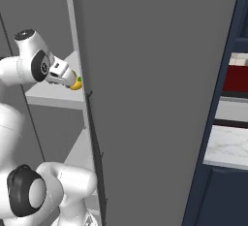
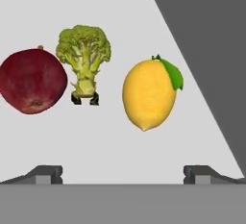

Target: Take the broccoli, pear, and lemon from the freezer and place them in the bowl on the counter.

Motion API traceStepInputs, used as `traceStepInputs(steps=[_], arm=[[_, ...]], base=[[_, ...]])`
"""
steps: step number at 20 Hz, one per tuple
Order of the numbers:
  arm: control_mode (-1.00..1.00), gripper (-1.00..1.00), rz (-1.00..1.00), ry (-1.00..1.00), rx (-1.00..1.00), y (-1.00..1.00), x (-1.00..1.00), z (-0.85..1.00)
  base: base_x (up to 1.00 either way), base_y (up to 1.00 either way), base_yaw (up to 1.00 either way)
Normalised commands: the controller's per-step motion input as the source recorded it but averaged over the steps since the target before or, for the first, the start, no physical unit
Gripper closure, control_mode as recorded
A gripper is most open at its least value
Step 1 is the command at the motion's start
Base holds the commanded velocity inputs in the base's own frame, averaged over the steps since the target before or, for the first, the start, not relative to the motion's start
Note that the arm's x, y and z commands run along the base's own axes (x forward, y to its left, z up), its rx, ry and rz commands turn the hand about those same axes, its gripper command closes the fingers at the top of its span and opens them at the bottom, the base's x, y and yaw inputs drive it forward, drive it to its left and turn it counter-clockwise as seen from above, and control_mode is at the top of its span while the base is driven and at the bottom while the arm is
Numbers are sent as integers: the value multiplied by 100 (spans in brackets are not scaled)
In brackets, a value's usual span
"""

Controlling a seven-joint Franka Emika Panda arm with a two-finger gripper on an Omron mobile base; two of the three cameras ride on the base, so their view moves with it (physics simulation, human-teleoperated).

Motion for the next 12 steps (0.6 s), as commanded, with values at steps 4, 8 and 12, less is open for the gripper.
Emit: traceStepInputs(steps=[4,8,12], arm=[[-100,-100,-4,0,0,-5,29,-10],[-100,-100,-3,0,0,-22,19,-2],[-100,-100,-5,0,0,-11,23,-11]], base=[[0,0,0],[0,0,0],[0,0,0]])
